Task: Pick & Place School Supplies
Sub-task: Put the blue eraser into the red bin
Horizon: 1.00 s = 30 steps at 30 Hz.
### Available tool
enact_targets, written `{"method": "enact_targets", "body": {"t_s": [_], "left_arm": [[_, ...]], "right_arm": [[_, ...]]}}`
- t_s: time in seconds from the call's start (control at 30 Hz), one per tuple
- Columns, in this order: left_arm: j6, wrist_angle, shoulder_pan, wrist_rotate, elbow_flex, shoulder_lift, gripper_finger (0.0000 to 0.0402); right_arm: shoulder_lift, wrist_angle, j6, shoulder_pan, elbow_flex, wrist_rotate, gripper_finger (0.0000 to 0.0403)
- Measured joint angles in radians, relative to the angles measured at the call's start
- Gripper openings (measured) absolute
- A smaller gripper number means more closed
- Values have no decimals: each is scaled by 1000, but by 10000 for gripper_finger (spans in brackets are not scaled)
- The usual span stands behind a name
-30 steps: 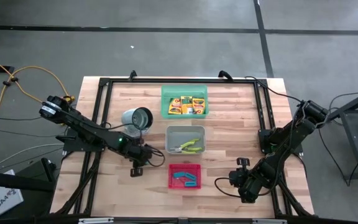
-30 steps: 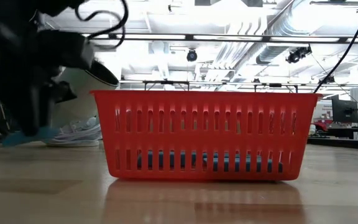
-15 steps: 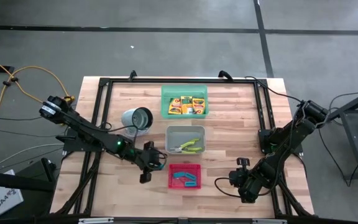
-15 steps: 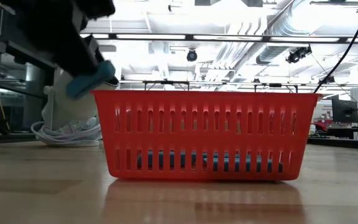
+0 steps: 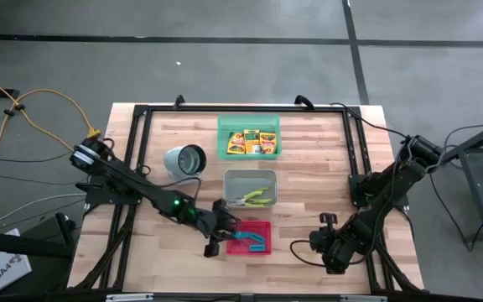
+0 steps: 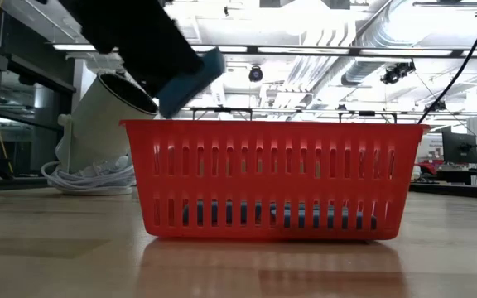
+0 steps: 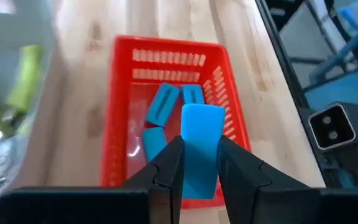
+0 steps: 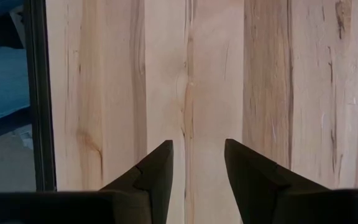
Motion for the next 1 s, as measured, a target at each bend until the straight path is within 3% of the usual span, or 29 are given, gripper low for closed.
{"method": "enact_targets", "body": {"t_s": [0.3,0.8,1.0], "left_arm": [[110,6,2,35,127,140,75],[98,37,61,97,125,224,76],[98,65,62,130,125,224,105]], "right_arm": [[0,2,2,10,0,-1,136],[0,5,3,11,0,3,136],[0,4,3,11,0,4,136]]}}
